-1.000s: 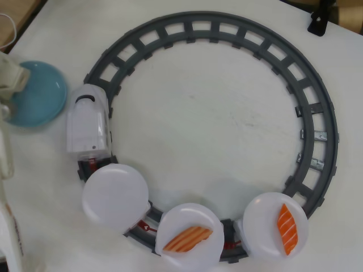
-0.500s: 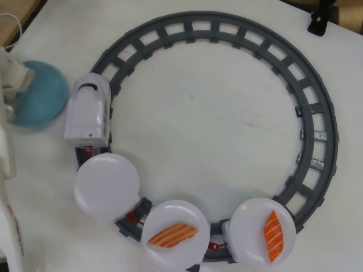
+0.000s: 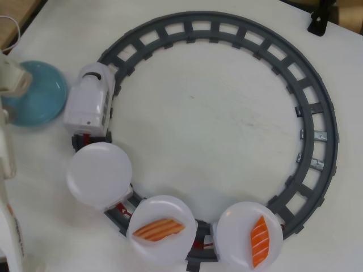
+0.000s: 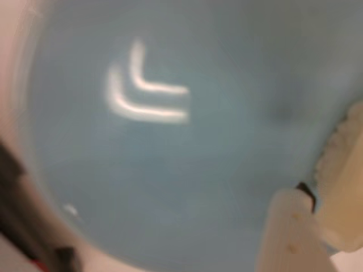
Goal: Pick up the sushi from the Shinkansen and put it on the blue dish
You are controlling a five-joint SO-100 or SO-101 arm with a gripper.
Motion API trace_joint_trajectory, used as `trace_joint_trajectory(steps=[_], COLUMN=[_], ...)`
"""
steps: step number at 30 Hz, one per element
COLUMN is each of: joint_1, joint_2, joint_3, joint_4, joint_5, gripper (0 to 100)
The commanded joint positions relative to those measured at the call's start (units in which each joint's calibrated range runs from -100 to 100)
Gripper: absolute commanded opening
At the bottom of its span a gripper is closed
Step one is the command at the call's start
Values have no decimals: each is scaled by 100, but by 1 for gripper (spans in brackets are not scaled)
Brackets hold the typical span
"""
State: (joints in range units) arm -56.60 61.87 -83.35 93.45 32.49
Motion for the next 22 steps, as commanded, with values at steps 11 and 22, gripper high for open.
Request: trace_joint_trajectory(steps=[11,22], joint_1=[97,-757], joint_2=[-2384,-5777], joint_3=[382,5224], joint_4=[588,409], joint_5=[-608,-1622], gripper=[23,23])
